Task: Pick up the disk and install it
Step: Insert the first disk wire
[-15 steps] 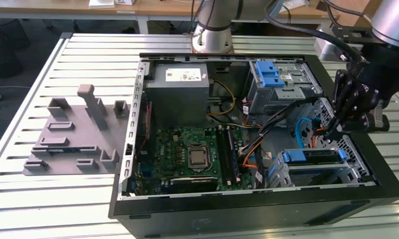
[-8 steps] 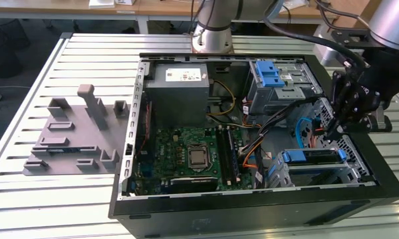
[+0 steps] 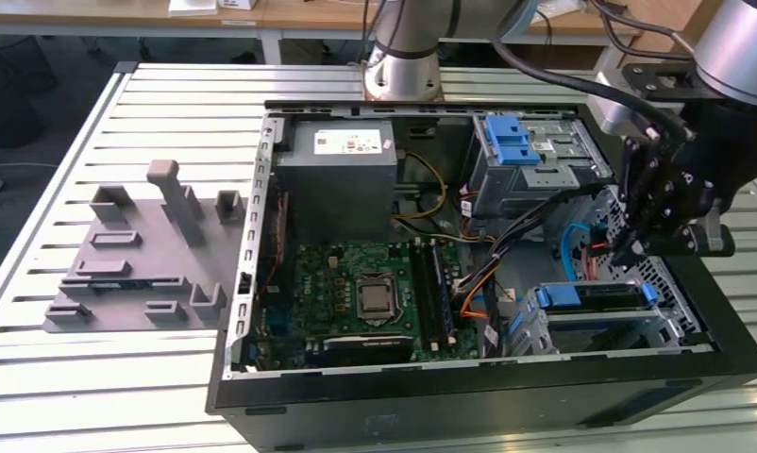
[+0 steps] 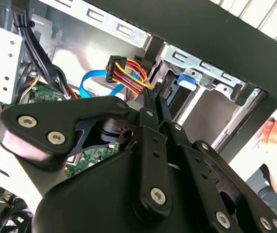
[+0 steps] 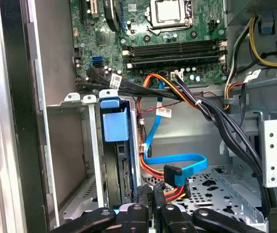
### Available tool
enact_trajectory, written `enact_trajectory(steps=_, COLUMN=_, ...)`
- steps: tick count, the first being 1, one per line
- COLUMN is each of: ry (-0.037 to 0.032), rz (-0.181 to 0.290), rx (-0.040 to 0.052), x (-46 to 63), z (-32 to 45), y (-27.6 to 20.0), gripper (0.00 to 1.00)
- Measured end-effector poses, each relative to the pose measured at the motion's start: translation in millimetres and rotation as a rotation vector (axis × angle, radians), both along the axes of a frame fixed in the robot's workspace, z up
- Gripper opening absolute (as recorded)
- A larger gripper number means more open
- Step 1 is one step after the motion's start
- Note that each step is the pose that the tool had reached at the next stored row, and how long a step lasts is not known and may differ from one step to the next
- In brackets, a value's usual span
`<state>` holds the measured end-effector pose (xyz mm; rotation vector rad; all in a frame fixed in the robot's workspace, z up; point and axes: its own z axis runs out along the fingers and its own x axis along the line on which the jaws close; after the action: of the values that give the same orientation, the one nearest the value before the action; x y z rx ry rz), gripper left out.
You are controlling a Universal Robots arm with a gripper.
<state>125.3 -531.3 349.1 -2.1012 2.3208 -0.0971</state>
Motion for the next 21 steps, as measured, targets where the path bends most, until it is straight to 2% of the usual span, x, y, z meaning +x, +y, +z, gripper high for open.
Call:
enact_trajectory(steps=6, ry=-0.0022, rz=0.001, rx=0.0217, x=-2.1, z=-1.6, y=-10.8, gripper=0.16)
enact_trajectory(steps=11, ry=-0.0054, rz=0.003, rx=0.0329, x=-4.2, z=-2.3, y=-16.4, gripper=0.16)
enact_trajectory(steps=18, ry=-0.0105, rz=0.063, rx=0.0347, x=-4.9, z=-3.9, y=-17.5, gripper=0.16)
enact_trajectory(steps=21, ry=-0.0145, rz=0.071, rx=0.0351, x=-6.5, z=-5.2, y=-20.5, gripper=0.16)
